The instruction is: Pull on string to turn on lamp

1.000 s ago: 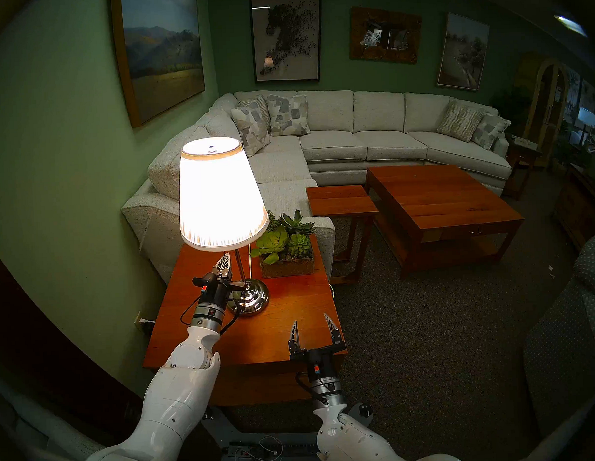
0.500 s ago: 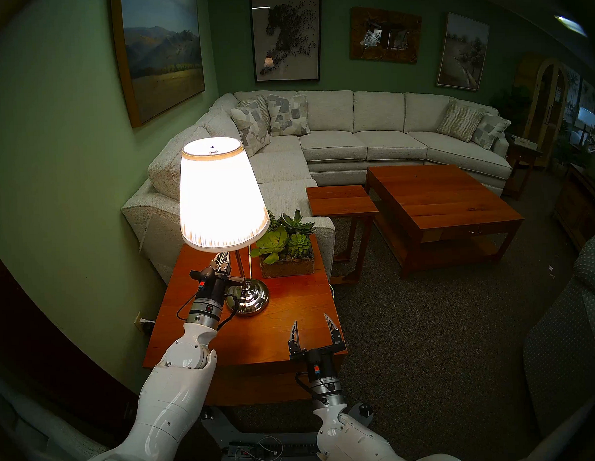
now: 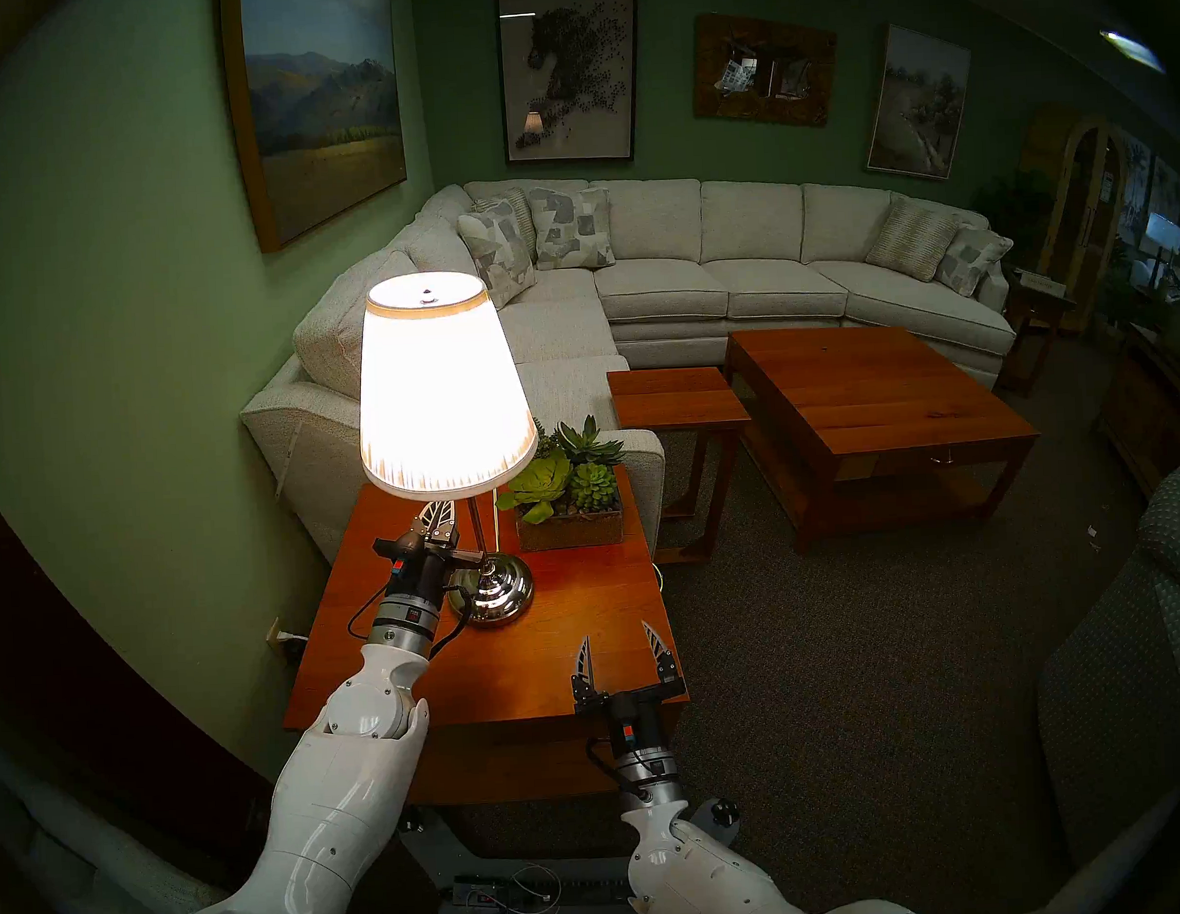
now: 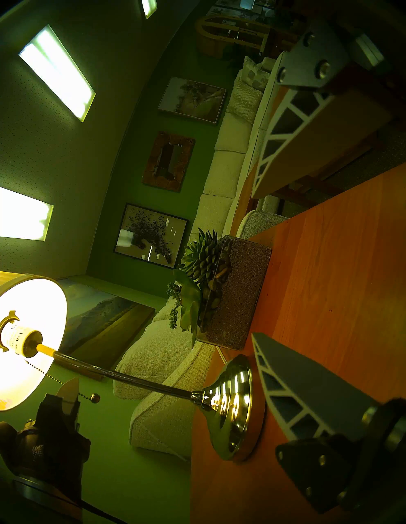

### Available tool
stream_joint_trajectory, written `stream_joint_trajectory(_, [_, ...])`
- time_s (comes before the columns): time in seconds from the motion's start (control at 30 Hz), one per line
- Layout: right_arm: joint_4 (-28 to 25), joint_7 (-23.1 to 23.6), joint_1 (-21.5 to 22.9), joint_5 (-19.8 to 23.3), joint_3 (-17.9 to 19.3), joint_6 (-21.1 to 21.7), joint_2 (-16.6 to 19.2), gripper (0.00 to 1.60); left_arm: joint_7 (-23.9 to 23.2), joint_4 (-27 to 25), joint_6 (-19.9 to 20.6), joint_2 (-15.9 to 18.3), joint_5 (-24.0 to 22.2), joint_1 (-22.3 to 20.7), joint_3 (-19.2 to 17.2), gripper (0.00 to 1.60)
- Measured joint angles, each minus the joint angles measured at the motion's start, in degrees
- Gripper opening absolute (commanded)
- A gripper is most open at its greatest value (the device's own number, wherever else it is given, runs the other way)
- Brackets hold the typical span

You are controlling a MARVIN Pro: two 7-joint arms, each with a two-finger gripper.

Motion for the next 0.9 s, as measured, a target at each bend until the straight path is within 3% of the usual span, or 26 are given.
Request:
stream_joint_trajectory(0.27, [0.0, 0.0, 0.0, 0.0, 0.0, 0.0, 0.0, 1.6, -0.5, -2.7, 0.6, 0.3, -0.1, 2.6, 0.1, 0.77])
stream_joint_trajectory(0.3, [0.0, 0.0, 0.0, 0.0, 0.0, 0.0, 0.0, 1.6, -0.5, -3.2, 0.7, 0.5, -0.1, 3.2, 0.1, 0.87])
stream_joint_trajectory(0.43, [0.0, 0.0, 0.0, 0.0, -0.1, 0.0, 0.0, 1.6, -0.6, -4.8, 1.0, 0.7, -0.1, 4.8, 0.0, 0.92])
stream_joint_trajectory(0.5, [0.0, 0.0, 0.0, 0.0, -0.1, 0.0, 0.0, 1.6, -0.8, -5.9, 1.1, 1.0, -0.2, 5.8, -0.1, 1.09])
stream_joint_trajectory(0.57, [0.0, 0.0, 0.0, 0.0, -0.1, 0.0, 0.0, 1.6, -0.9, -6.3, 1.1, 1.1, -0.2, 6.3, -0.1, 1.11])
stream_joint_trajectory(0.6, [0.0, 0.0, 0.0, 0.0, -0.1, 0.0, 0.0, 1.6, -1.0, -7.2, 1.2, 1.3, -0.4, 7.1, -0.3, 1.24])
stream_joint_trajectory(0.73, [0.0, 0.0, 0.0, 0.0, -0.1, 0.0, 0.0, 1.6, -1.1, -8.5, 1.2, 1.8, -0.8, 8.7, -1.0, 1.34])
stream_joint_trajectory(0.8, [0.0, 0.0, 0.0, 0.0, -0.1, 0.0, 0.0, 1.6, -1.1, -9.2, 1.2, 2.1, -1.1, 9.6, -1.7, 1.56])
stream_joint_trajectory(0.9, [0.0, 0.0, 0.0, 0.0, -0.1, 0.0, 0.0, 1.6, -0.9, -9.6, 1.1, 2.4, -1.6, 10.3, -2.5, 1.6])
